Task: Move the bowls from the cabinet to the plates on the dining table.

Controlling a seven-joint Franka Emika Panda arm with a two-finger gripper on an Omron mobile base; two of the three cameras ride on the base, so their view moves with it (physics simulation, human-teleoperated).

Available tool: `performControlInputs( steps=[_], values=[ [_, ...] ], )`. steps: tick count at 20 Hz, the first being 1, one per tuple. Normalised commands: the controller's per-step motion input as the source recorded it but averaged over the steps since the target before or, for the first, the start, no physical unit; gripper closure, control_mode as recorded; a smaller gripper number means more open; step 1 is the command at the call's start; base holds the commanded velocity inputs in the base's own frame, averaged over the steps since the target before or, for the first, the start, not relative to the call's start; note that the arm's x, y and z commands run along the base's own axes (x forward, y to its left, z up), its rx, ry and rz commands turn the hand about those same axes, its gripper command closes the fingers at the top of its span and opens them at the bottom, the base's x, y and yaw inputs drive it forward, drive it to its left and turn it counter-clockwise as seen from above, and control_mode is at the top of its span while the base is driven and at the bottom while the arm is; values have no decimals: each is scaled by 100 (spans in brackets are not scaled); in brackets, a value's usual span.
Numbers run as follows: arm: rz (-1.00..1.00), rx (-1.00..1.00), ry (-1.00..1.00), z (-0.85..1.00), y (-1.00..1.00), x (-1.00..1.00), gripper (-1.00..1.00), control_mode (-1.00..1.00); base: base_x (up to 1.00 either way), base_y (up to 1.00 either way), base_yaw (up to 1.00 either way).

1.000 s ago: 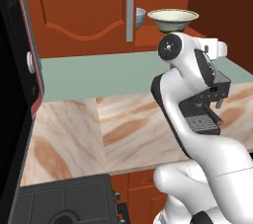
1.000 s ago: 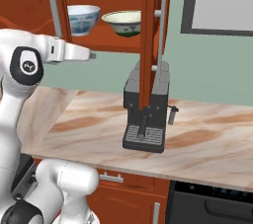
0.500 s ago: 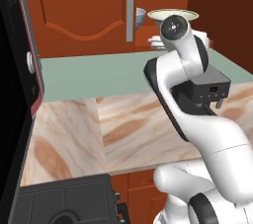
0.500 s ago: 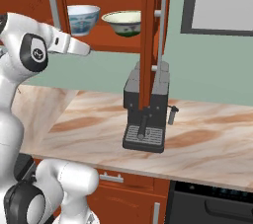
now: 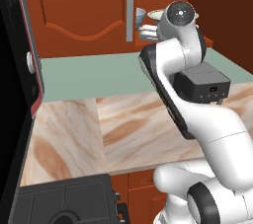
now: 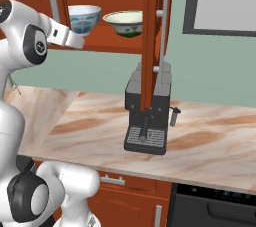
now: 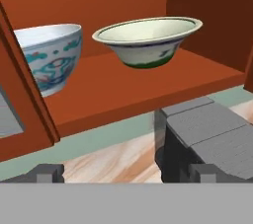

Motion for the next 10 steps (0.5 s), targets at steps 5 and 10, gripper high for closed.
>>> performControlInputs(
  steps=[5, 10],
  values=[
    [23, 3, -2, 18, 42, 0, -100, -100, 0, 0, 0],
    [24, 5, -2, 8, 34, 5, -100, -100, 0, 0, 0]
  ],
)
